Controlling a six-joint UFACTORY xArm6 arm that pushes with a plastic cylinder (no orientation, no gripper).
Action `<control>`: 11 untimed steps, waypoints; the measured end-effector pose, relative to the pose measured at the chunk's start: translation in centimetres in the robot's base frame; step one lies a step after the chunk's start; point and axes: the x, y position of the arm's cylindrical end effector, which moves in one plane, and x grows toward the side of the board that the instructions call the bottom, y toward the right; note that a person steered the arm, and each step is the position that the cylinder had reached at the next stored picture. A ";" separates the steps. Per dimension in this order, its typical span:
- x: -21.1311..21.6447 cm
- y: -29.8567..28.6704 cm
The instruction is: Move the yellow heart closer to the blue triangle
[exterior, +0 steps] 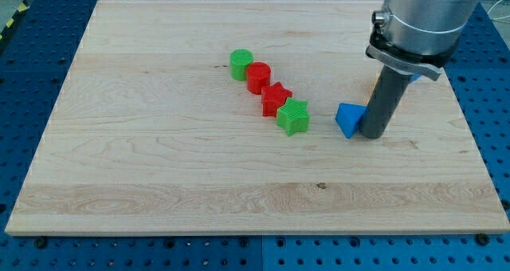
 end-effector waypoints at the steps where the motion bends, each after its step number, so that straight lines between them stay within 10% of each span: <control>1: 0.0 -1.0; 6: 0.0 7.2; 11: -3.2 2.7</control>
